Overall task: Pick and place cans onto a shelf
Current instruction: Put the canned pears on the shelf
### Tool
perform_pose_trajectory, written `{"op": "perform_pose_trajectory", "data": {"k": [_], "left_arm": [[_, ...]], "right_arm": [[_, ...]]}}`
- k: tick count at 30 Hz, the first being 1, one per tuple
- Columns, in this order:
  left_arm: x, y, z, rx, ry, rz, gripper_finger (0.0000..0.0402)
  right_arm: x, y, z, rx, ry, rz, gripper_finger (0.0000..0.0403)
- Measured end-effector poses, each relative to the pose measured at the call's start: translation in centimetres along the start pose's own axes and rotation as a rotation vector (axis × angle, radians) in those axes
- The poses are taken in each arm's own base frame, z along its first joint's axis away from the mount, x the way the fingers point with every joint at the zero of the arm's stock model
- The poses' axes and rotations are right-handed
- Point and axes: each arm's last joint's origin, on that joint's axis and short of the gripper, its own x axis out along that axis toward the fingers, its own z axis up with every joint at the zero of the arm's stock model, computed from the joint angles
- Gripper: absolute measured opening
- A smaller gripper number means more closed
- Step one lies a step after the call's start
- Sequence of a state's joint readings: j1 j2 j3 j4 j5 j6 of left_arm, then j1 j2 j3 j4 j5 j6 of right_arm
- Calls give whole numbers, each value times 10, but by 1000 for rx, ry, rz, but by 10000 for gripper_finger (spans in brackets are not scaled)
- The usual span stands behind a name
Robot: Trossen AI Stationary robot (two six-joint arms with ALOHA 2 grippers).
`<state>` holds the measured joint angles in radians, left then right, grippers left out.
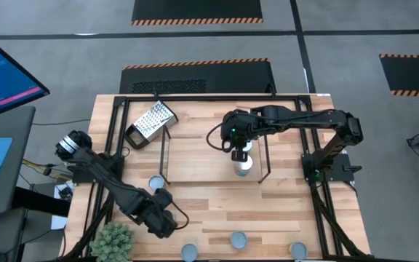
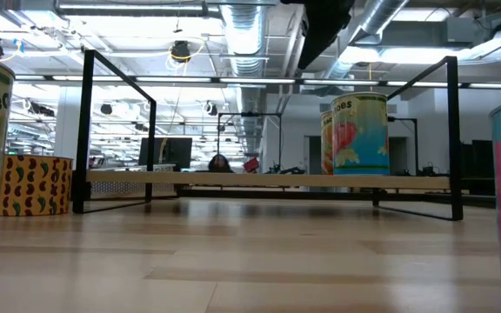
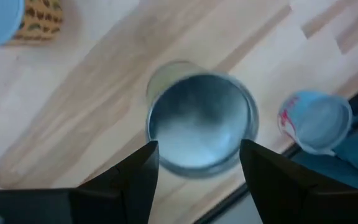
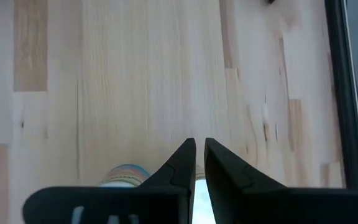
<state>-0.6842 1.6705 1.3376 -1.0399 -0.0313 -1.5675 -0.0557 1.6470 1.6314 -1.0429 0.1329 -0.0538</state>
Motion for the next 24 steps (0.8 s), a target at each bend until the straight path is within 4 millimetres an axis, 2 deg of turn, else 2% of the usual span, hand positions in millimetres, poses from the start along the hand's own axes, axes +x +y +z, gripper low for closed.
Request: {"op": "perform_pose_trajectory", "data": {"k": [12, 24], "left_arm": [[-8, 8, 0, -47, -12, 100, 212], [1, 9, -1, -18, -15, 96, 212]], "right_arm": [[0, -2, -1, -32, 6, -2, 59], [0, -2, -4, -32, 36, 0, 59]]}}
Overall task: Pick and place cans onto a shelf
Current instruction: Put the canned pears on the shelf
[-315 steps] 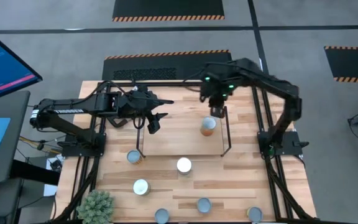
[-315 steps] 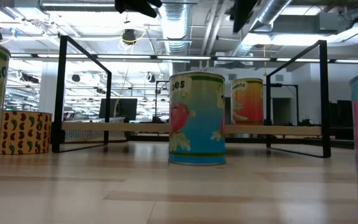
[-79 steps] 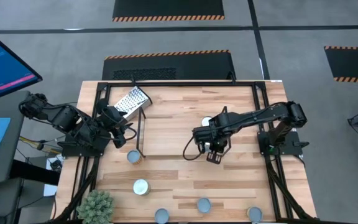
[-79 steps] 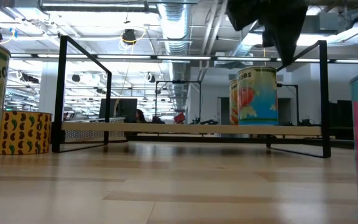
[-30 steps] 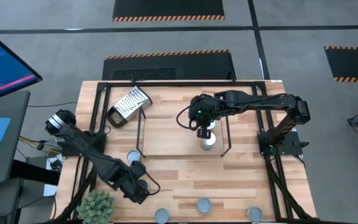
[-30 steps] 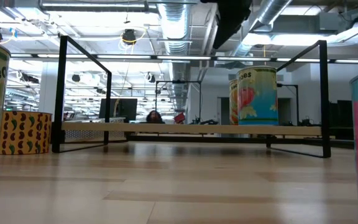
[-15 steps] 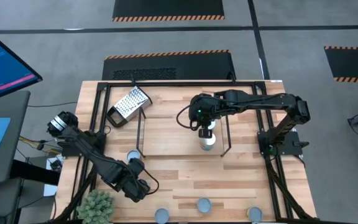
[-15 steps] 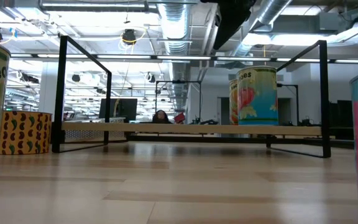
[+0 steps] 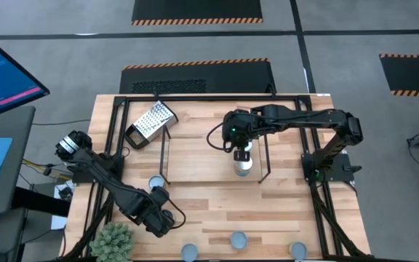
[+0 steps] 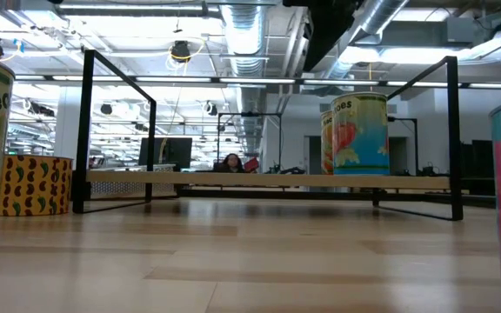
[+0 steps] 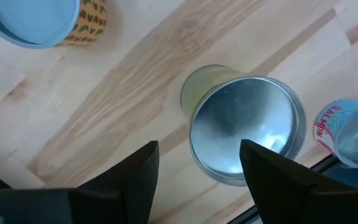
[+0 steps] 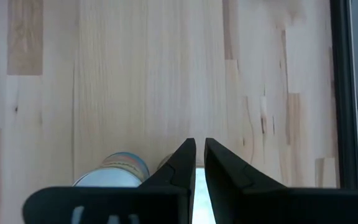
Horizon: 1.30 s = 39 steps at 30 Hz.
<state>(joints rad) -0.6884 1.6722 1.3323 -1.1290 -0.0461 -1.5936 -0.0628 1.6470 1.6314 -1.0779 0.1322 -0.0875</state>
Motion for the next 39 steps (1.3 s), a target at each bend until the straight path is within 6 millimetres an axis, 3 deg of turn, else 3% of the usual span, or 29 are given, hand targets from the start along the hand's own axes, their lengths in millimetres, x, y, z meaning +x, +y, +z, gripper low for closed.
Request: {"op": "perform_pose_trajectory", "data": {"k": [27, 39], "left_arm": [[6, -3, -1, -35, 8, 4, 212], [17, -4, 0, 16, 23, -6, 210]], "right_arm": [[0, 0, -1, -1, 8, 1, 59], [0, 0, -1, -2, 16, 1, 59]]}}
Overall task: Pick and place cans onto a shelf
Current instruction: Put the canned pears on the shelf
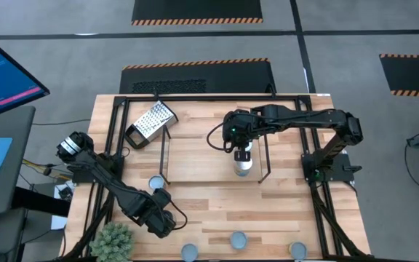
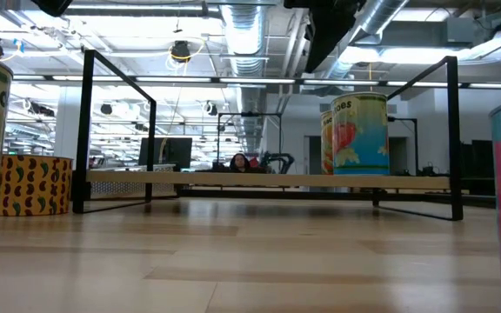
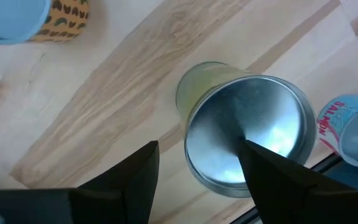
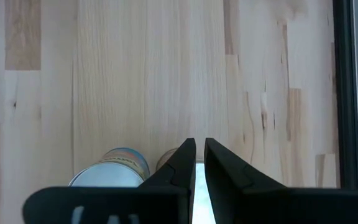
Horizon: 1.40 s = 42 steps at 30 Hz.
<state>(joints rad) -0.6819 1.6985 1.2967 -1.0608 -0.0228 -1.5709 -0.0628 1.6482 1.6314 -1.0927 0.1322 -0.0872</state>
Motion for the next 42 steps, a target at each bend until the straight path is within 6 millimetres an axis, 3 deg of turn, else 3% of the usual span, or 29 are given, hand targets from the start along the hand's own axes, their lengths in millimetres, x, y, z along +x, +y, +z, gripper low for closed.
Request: {"op": "perform_pose_trajectory", "data": {"k": [4, 10, 17, 21, 26, 31, 36, 42], "left_arm": [[0, -1, 0, 6, 14, -13, 169], [1, -5, 0, 14, 15, -45, 23], [-7, -9, 4, 27, -29, -79, 1], [-31, -17, 16, 77, -99, -161, 0], [-54, -26, 44, 191, -166, -224, 0], [-74, -22, 85, 279, -231, -220, 0], [-88, -9, 132, 324, -281, -203, 0], [-94, 17, 182, 430, -327, -158, 0]], "right_arm": [[0, 0, 0, 0, 0, 0, 59], [0, 0, 0, 0, -1, 0, 59], [-4, 0, -4, 6, 20, 2, 59], [-23, -2, -15, 43, 35, 2, 59], [-62, -5, -36, 104, 6, -1, 59], [-107, -9, -62, 201, -83, 0, 59], [-148, -11, -91, 314, -205, 13, 59], [-179, -13, -118, 395, -315, 31, 59]]}}
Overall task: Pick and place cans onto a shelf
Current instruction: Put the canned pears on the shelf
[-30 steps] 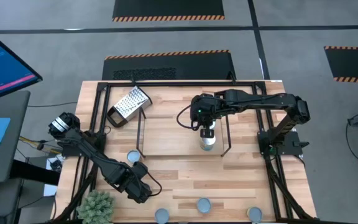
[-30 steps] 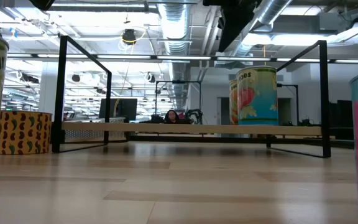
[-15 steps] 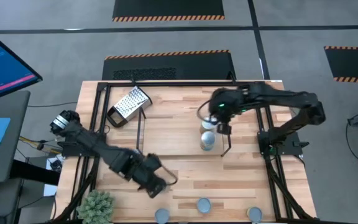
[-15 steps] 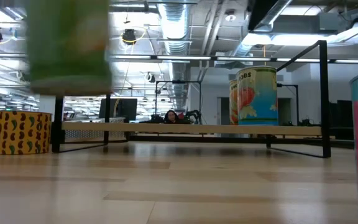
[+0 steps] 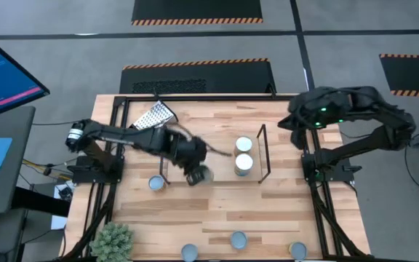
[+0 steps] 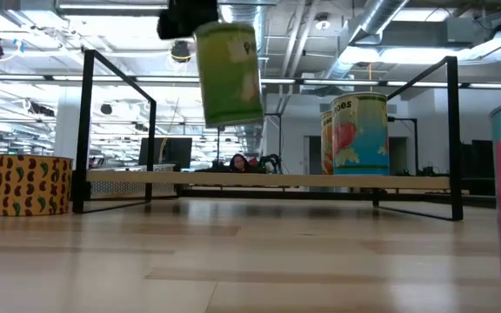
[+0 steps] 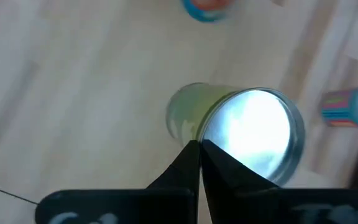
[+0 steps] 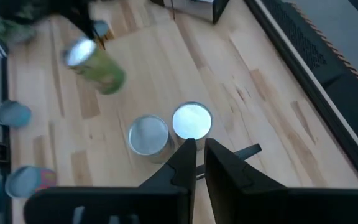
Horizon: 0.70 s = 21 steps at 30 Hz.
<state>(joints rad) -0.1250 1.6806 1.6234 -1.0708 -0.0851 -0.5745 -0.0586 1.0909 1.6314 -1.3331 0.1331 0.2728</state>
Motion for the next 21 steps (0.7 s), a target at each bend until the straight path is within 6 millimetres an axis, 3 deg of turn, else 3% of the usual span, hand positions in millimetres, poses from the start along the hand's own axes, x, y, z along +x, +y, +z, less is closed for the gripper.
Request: {"op": "perform_pose_trajectory", "data": {"k": [9, 16, 21], "left_arm": [[8, 60, 38, 65, -51, 22, 0], [21, 81, 52, 86, -49, 29, 0], [30, 85, 64, 109, -47, 42, 0]], "right_arm": [[-19, -5, -9, 78, -52, 17, 59], [-18, -7, -16, 138, 29, -10, 59], [-15, -6, -15, 167, 39, -15, 59]]}}
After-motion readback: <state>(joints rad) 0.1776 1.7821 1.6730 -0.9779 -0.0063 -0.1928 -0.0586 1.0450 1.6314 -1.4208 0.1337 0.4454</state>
